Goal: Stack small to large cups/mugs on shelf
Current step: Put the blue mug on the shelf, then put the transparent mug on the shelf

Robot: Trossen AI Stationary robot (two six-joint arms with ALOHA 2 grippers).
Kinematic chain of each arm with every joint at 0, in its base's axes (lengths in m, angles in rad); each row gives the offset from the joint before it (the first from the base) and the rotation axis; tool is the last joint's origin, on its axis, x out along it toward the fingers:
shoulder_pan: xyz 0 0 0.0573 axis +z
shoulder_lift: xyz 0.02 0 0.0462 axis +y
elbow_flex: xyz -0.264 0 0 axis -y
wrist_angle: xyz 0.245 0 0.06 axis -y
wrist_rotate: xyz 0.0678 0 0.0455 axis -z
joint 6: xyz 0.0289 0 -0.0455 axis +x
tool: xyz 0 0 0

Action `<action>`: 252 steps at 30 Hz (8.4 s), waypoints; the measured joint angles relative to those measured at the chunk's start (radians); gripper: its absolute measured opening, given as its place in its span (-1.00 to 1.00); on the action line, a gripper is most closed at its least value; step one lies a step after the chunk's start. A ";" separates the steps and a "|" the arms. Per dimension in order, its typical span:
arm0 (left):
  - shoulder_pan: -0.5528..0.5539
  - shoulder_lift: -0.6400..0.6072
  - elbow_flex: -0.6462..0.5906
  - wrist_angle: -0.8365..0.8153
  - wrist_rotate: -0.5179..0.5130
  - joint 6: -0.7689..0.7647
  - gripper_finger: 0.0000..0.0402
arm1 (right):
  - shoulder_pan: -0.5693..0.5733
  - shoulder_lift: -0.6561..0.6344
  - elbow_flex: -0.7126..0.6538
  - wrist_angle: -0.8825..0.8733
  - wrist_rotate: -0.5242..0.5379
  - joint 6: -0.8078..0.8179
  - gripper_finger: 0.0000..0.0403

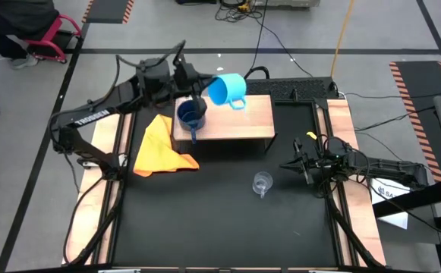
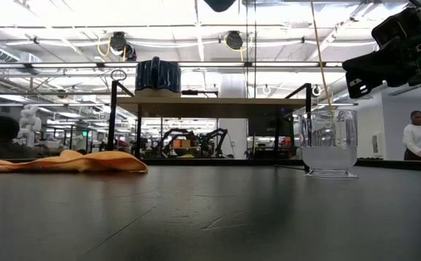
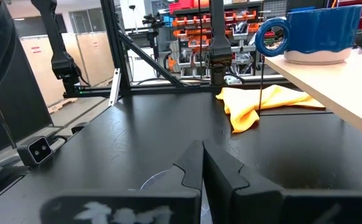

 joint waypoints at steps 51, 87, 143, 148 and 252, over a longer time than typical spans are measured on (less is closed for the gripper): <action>0.252 0.276 0.293 -0.310 0.282 0.064 -0.98 | 0.000 0.000 0.000 0.023 0.000 0.025 -1.00; 0.204 0.532 0.667 -0.784 0.332 0.282 -0.98 | 0.000 0.000 0.000 0.021 0.000 -0.001 -1.00; 0.148 0.594 0.562 -0.913 0.375 0.513 -0.98 | 0.000 0.000 0.000 0.016 0.000 0.007 -1.00; 0.147 0.594 0.560 -0.890 0.361 0.527 -0.98 | 0.000 0.000 0.000 0.016 0.000 0.007 -1.00; 0.211 0.598 0.578 -0.827 0.360 0.471 -0.77 | 0.000 0.000 -0.001 0.014 0.000 0.005 -1.00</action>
